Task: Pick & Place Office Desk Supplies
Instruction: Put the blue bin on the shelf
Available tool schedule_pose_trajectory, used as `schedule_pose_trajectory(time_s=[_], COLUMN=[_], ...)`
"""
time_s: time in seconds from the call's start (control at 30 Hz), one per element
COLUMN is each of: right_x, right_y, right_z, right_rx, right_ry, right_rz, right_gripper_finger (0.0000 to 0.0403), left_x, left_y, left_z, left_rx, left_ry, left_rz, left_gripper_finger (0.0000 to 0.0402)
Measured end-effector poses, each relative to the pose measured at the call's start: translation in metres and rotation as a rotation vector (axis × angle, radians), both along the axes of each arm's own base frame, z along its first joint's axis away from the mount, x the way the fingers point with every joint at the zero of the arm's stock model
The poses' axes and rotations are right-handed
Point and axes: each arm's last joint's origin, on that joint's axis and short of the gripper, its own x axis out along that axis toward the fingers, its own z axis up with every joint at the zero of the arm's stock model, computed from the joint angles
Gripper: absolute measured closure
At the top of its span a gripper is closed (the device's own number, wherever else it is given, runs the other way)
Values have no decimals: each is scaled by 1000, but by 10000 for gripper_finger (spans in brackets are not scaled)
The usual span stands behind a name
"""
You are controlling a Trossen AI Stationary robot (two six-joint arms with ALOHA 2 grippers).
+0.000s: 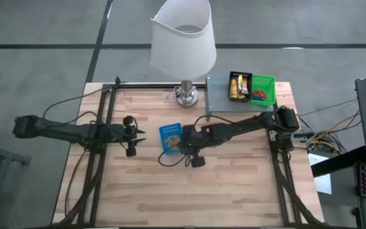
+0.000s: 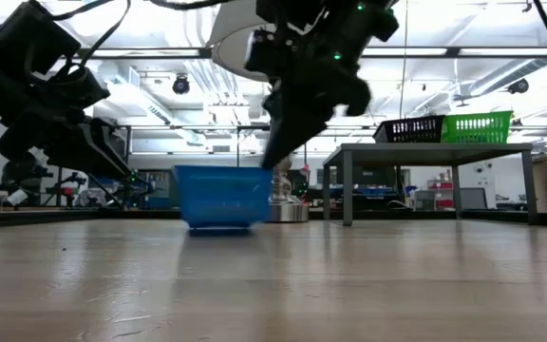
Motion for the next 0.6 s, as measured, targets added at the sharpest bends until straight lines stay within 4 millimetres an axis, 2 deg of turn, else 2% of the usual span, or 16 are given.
schedule_pose_trajectory(time_s=[0.37, 0.6], right_x=[-20, -22], right_y=[0, 3], right_z=[-8, -10], right_rx=[52, 51], right_ry=[203, 198], right_rz=[-30, -21], right_gripper_finger=[392, 392], left_x=[-1, -1], left_y=[0, 0], left_z=[-1, -1], left_rx=[0, 0], left_ry=[14, 15], left_rz=[0, 0], left_gripper_finger=[259, 259])
